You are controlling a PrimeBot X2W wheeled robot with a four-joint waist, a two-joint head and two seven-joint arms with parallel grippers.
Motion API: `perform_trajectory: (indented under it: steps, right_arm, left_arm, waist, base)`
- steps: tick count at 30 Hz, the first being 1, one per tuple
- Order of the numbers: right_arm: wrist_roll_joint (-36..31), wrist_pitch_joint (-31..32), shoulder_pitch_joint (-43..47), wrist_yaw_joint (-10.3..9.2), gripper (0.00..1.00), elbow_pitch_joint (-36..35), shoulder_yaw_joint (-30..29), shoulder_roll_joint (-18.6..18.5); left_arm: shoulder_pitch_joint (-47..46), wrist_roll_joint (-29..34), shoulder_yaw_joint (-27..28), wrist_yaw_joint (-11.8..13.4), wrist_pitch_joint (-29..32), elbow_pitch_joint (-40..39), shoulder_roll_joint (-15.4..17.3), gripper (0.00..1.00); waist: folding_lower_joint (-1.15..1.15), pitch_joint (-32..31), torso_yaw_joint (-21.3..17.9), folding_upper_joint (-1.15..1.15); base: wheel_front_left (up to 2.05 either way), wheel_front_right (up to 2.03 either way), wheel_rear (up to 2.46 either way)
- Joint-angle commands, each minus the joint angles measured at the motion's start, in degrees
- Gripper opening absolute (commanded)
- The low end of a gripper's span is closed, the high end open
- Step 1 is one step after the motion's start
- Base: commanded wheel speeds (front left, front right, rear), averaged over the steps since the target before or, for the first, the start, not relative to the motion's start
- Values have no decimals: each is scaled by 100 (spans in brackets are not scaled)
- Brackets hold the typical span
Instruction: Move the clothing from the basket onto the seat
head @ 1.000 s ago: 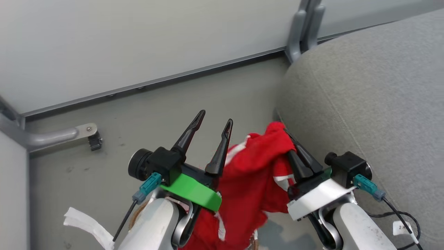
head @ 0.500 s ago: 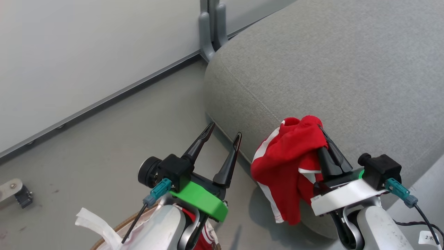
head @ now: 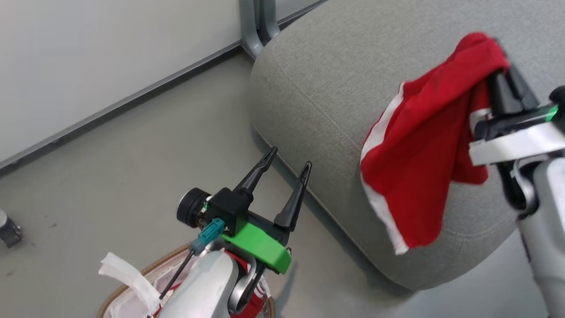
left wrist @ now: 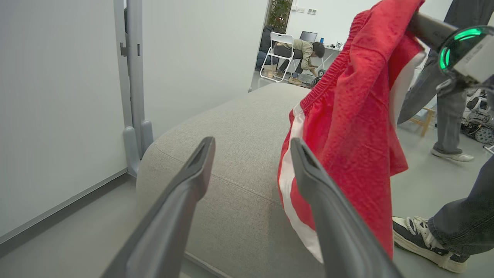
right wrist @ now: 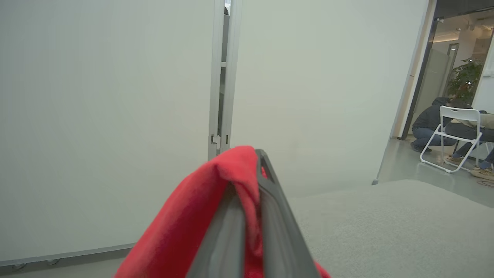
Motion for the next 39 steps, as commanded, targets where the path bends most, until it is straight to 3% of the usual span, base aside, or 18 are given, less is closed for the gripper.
perform_trajectory:
  steps: [1, 7, 11, 18, 21, 23, 24, 31, 39]
  right_arm:
    - [-69, -13, -307, -6, 0, 109, -50, -215]
    - [-38, -13, -1515, -7, 0, 879, -310, -1051]
    - [-137, -13, -2086, -7, 0, 1333, -393, -1353]
    - [-390, -12, -2603, -7, 0, 2361, -519, -1546]
    - [-480, -12, -2500, -7, 0, 2720, -741, -1437]
    - [-432, -12, -2320, -7, 84, 2948, -1006, -1306]
    - [-456, -12, -2195, -7, 100, 3037, -1112, -1262]
    - [-521, -12, -1183, -7, 100, 3123, -1476, -885]
    - [-462, -12, -94, -7, 100, 2638, -1459, -376]
  left_arm:
    - [-122, 113, -37, -21, -4, 63, 34, 100]
    - [-454, 190, -205, -23, -4, 102, 32, 100]
    - [-617, 227, -247, -22, -3, 142, 35, 100]
    - [-842, 244, -330, -23, -4, 202, 31, 100]
    - [-877, 256, -303, -23, -4, 239, 30, 100]
    - [-886, 261, -278, -23, -4, 275, 32, 100]
    - [-892, 274, -280, -23, -4, 305, 29, 100]
    - [-735, 125, -70, -24, -3, 288, 25, 100]
    - [-393, 166, 254, -24, -4, 220, 29, 100]
  waist:
    - [0, 438, 419, 0]
    - [0, 896, 857, 0]
    - [0, 1167, 1072, 0]
    - [0, 1575, 1398, 0]
    - [0, 1644, 1489, 0]
    - [0, 1655, 1534, 0]
    - [0, 1653, 1547, 0]
    - [0, 1437, 1491, 0]
    - [0, 988, 1449, 0]
  base:
    - [0, 0, 0]
    - [0, 0, 0]
    - [0, 0, 0]
    - [0, 0, 0]
    - [0, 0, 0]
    - [0, 0, 0]
    - [0, 0, 0]
    - [0, 0, 0]
    - [0, 0, 0]
